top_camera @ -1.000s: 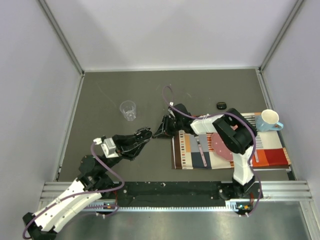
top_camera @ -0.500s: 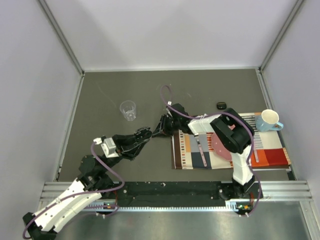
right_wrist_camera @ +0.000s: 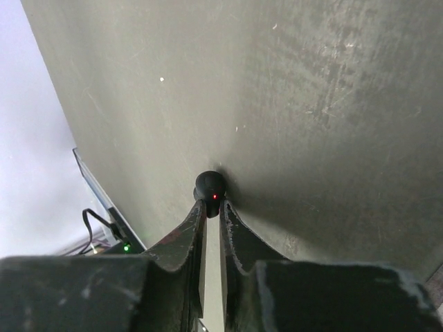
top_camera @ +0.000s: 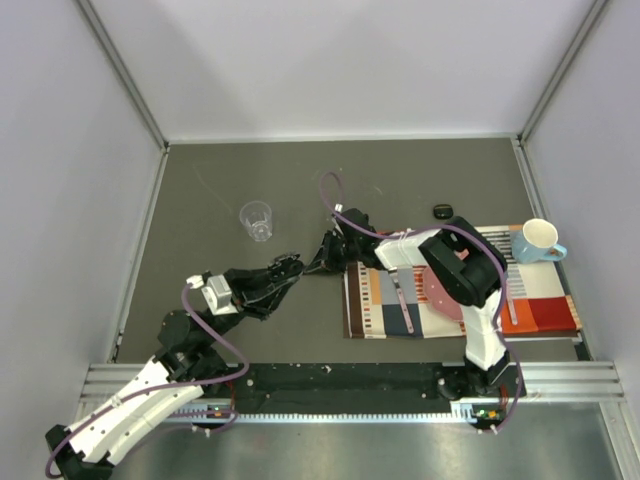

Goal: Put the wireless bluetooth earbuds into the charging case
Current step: Pick up the earbud from the center of the board.

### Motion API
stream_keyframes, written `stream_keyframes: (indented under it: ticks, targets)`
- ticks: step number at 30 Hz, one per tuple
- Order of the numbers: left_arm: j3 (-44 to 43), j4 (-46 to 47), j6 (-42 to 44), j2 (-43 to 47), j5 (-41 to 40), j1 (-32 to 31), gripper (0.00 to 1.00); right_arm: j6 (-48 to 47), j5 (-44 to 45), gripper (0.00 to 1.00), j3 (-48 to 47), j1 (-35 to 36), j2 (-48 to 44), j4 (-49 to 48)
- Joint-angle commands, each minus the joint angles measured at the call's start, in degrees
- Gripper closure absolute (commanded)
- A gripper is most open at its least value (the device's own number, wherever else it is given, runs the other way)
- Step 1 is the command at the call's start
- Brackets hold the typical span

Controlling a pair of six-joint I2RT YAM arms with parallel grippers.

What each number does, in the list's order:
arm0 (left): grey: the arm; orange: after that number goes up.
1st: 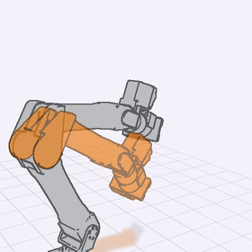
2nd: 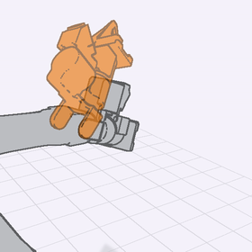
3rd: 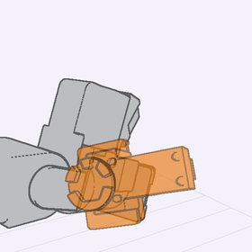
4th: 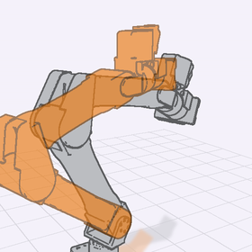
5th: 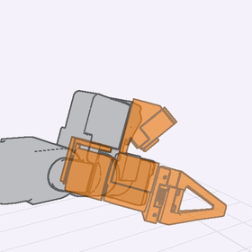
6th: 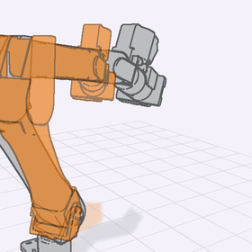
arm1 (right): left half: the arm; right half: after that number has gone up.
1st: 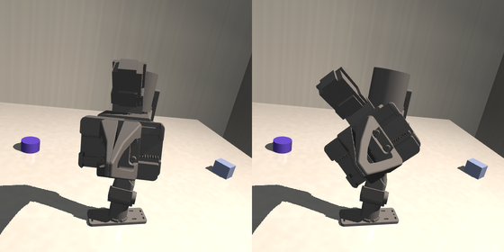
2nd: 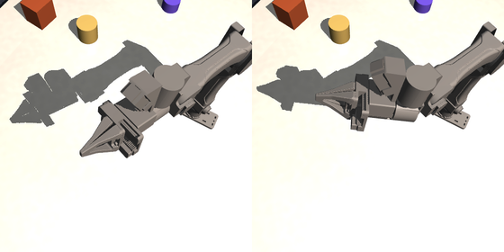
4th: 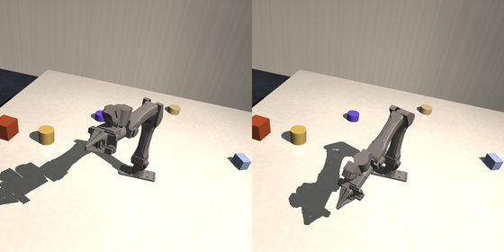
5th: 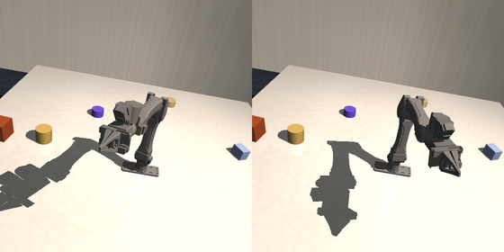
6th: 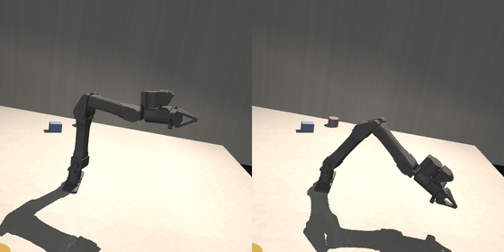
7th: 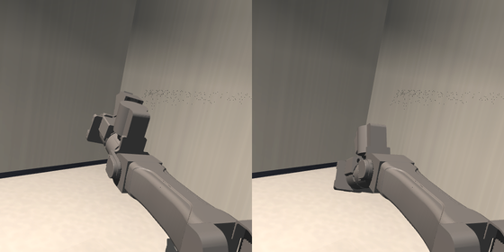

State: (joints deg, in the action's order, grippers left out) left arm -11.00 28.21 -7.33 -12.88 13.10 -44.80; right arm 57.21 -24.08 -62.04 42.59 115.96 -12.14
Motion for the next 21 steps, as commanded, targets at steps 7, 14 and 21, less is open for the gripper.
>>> stream_keyframes:
  ticks: [7, 14, 21]
  targets:
    - [0.1, 1.1, 4.5, 0.0, -2.8, -0.2, 1.00, -2.3, 0.0, 1.00, -0.8, 0.4, -3.5, 0.5]
    - [2.0, 6.2, 13.1, -2.1, -10.2, -0.2, 1.00, -7.9, 2.1, 1.00, -0.1, -1.4, -17.7, 11.5]
    - [2.6, 13.4, 18.7, -7.0, -16.3, -0.2, 1.00, -11.0, 2.6, 1.00, -3.1, -3.2, -29.5, 26.1]
